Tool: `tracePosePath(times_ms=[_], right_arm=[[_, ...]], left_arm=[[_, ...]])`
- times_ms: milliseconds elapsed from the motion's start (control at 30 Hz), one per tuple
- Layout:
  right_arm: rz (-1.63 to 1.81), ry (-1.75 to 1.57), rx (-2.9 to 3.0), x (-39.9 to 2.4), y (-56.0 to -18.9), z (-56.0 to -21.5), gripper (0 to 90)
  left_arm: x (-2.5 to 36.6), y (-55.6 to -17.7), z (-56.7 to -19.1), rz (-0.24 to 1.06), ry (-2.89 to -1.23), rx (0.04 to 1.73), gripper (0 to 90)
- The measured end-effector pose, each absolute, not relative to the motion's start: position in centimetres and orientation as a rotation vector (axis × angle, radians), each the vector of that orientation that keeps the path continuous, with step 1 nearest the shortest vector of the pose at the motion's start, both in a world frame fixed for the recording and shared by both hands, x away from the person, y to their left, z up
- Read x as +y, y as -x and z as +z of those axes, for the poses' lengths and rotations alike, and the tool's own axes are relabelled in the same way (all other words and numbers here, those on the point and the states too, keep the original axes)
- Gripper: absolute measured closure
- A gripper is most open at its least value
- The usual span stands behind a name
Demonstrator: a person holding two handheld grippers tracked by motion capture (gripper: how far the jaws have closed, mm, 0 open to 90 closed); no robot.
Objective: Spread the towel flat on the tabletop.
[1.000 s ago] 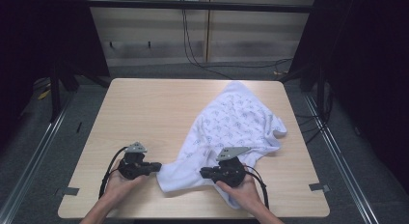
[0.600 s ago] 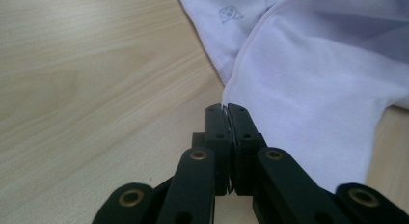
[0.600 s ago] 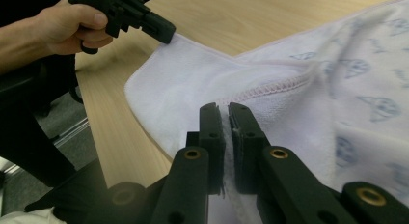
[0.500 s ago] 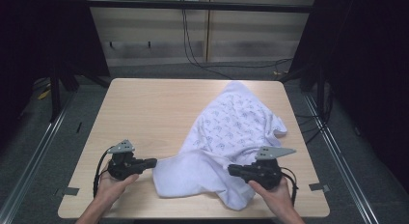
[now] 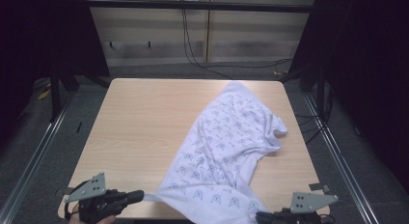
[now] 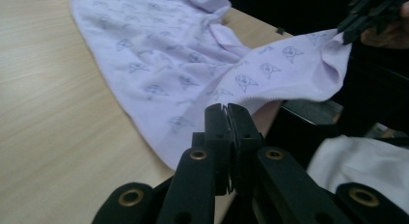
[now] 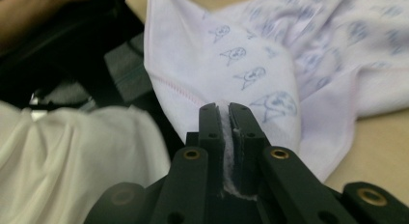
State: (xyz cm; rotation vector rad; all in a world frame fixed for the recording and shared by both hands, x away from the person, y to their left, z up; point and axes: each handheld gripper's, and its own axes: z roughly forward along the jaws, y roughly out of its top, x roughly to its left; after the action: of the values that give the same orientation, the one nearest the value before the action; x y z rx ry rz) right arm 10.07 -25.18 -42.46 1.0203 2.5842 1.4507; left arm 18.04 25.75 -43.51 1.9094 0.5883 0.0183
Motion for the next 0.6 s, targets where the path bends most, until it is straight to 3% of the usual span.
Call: tracePosePath(times_ms=[100,233,333,600], right_arm=[[1.46,-0.95,2.644,-25.2,-8.7,-42.6,70.7],[1.497,-0.991,2.586,-25.4,-9.3,-42.5,62.6],[1.491,-1.025,2.552,-25.4,-10.3,-42.6,61.0],[1.282,-1.222,2.402,-24.4,-18.3,-45.9,60.7]], left_arm=[[26.1,-17.1,-43.6,-0.005,-1.926,0.536,80.9],[25.4,-18.3,-43.8,-0.036,-1.939,0.531,75.6],[25.0,-19.5,-44.1,-0.035,-1.942,0.558,74.9],[19.7,-28.1,-47.1,-0.023,-2.106,0.662,80.6]])
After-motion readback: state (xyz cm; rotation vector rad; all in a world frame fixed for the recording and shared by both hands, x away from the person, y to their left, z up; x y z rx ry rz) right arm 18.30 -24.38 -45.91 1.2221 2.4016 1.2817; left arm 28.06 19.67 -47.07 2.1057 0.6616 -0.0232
